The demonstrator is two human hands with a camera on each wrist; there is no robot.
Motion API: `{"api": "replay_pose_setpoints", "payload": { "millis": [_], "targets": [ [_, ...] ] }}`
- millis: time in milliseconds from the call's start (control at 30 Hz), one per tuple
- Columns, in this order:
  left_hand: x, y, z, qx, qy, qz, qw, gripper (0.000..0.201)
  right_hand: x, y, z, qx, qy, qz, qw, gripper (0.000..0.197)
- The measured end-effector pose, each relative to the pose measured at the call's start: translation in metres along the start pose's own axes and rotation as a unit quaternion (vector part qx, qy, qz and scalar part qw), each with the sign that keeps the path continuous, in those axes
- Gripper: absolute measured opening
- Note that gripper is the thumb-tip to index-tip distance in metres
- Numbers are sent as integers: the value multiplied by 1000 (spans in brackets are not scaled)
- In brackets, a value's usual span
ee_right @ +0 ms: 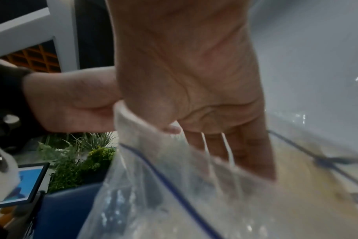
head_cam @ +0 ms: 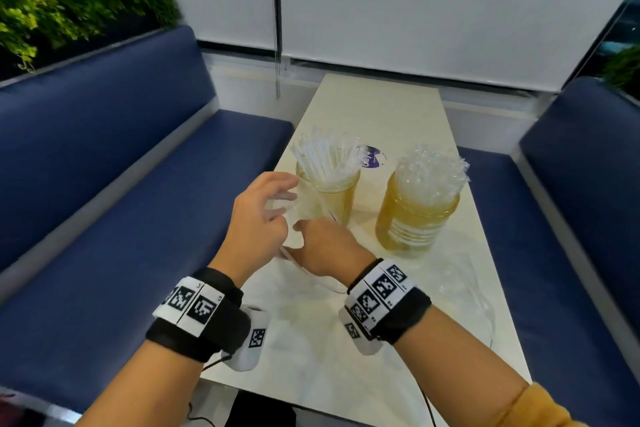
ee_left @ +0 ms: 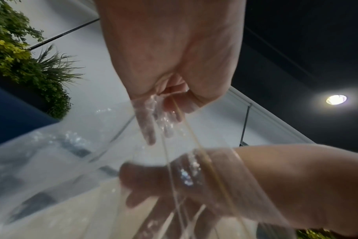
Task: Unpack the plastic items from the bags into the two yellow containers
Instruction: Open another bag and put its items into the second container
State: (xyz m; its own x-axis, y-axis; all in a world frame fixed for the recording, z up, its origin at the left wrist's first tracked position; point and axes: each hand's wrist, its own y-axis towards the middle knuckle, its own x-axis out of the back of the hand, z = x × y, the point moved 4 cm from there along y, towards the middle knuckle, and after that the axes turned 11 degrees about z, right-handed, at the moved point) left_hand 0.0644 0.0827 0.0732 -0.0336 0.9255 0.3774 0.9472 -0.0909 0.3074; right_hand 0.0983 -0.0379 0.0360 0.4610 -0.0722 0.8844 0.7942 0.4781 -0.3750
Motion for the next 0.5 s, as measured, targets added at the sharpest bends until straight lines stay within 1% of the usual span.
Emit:
{"api": "replay_pose_setpoints", "payload": {
  "millis": [33, 100, 200, 300, 367, 500],
  "targets": [
    [-2, -2, -2, -9, 6, 4, 1000, 70, -5, 1, -2, -27, -37, 28, 999, 74],
    [-5, -6, -5, -23, 19, 11, 999, 73, -12, 3, -6, -54, -84, 79, 992, 69],
    [-8, -9, -6, -32, 35, 18, 999, 75, -23, 6, -14, -68, -67, 126, 987, 61],
    [-10, -11, -5, -31, 50, 19, 998, 75, -28, 6, -19, -64, -32, 146, 987, 58],
    [-11, -12, -5, -28, 56, 22, 998, 73, -27, 5, -20, -61, -11, 146, 987, 56],
    [-15, -14, -7, -19, 45, 33, 998, 66, -21, 5, -19, -57, -10, 145, 988, 50]
  ]
}}
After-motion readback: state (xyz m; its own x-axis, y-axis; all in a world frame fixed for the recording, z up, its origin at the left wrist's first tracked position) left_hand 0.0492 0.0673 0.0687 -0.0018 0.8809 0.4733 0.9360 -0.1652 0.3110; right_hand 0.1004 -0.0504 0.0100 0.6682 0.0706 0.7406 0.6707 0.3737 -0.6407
